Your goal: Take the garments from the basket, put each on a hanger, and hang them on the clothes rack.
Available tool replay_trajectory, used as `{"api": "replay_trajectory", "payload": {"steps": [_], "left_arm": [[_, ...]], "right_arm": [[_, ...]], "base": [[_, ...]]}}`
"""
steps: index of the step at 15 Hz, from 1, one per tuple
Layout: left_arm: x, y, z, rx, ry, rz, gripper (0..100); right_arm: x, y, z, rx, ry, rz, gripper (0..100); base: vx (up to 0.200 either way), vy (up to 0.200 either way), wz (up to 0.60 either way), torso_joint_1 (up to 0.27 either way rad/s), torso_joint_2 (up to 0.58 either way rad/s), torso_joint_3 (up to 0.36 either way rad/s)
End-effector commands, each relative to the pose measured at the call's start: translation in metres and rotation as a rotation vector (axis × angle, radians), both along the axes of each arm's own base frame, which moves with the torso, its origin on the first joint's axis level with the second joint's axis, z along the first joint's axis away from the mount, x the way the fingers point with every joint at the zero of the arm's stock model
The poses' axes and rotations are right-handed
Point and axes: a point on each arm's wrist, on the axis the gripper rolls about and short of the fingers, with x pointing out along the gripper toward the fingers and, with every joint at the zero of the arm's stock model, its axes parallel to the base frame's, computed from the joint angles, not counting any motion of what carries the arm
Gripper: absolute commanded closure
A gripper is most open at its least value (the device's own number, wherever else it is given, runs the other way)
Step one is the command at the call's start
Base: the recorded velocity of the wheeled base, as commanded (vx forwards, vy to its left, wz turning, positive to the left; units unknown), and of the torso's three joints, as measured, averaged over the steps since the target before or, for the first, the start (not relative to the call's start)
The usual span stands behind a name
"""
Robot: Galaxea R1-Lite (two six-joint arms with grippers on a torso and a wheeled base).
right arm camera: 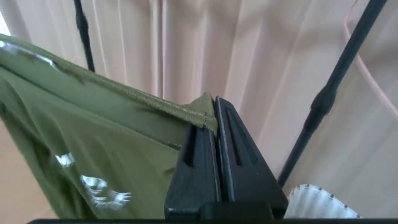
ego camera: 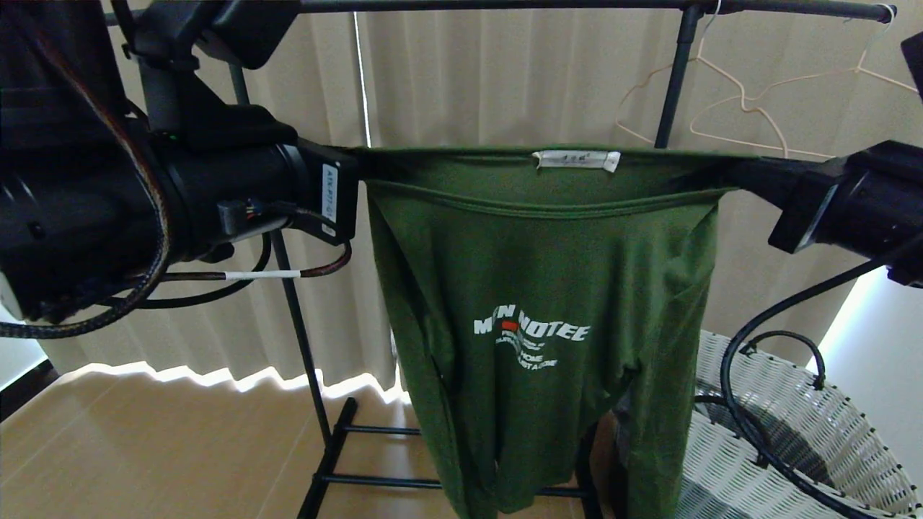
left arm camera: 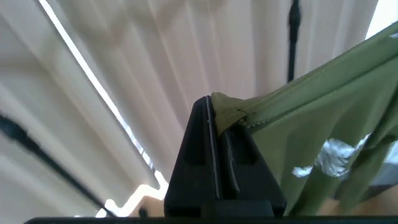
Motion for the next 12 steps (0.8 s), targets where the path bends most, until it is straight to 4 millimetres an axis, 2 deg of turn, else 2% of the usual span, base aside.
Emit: {"api": "replay_trajectory", "payload": {"steps": [1,4,6,10,12], "left_arm": [[0.0,-0.001,0.003,-0.012,-0.017,-0.021,100],[-0.005,-0.002,0.001,-0.012,-0.024,-0.038,100],[-0.015,-0.002,-0.003,-0.006,-0.013,-0.064,100],[-0.015,-0.002,-0.008,-0.008,-0.006,-0.064,100],[-0.01,-0.004,-0.006,-0.008,-0.016,-0.058,100]], "right_arm": [[0.002,0.0,0.003,0.009,-0.021,0.005,100],[0.004,0.001,0.003,0.016,-0.034,0.009,100],[0.004,0.002,0.002,0.015,-0.032,0.009,100],[0.003,0.001,0.0,0.012,-0.024,0.005,100],[-0.008,-0.004,0.002,0.014,-0.037,0.0,100]], "base": [[0.0,0.0,0.0,0.0,0.0,0.0],[0.0,0.0,0.0,0.0,0.0,0.0],[0.0,0.0,0.0,0.0,0.0,0.0],[0.0,0.0,0.0,0.0,0.0,0.0],[0.0,0.0,0.0,0.0,0.0,0.0]]}}
